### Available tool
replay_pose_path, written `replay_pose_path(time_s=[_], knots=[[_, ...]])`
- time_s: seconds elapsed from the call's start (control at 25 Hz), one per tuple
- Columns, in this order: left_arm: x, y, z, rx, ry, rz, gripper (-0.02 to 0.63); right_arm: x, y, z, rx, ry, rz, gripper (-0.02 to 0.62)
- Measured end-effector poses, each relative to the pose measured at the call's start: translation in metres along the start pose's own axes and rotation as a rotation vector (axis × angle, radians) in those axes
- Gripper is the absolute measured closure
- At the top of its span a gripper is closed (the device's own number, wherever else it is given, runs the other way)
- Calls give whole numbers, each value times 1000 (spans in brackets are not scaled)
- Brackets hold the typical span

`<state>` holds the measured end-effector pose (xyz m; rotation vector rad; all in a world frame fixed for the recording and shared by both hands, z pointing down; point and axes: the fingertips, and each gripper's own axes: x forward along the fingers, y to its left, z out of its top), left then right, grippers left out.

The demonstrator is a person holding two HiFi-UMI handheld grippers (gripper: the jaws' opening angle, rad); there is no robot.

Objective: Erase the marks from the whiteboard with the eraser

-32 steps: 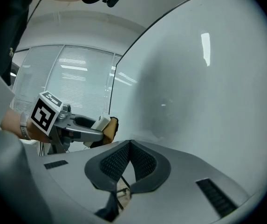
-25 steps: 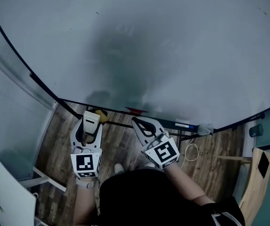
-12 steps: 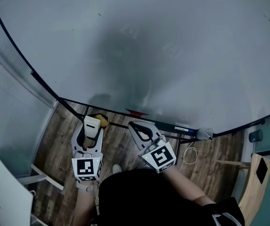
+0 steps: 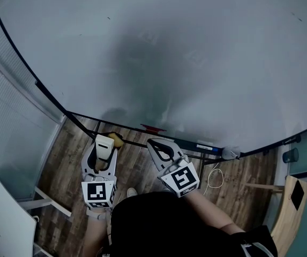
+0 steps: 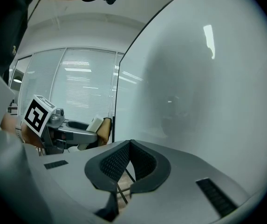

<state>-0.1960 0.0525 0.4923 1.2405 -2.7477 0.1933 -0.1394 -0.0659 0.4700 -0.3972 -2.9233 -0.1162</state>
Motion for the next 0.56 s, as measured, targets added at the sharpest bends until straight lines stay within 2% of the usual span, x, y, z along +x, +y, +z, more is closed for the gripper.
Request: replay_pose_path(time_s=[0.4,0.56], knots=[[-3,-10,-3,41,32,-65,344,-3,2,-1,3,0,5,568],[-4,-13,-4,20,24,-97,344,-4,3,-4,6,2,3,568]])
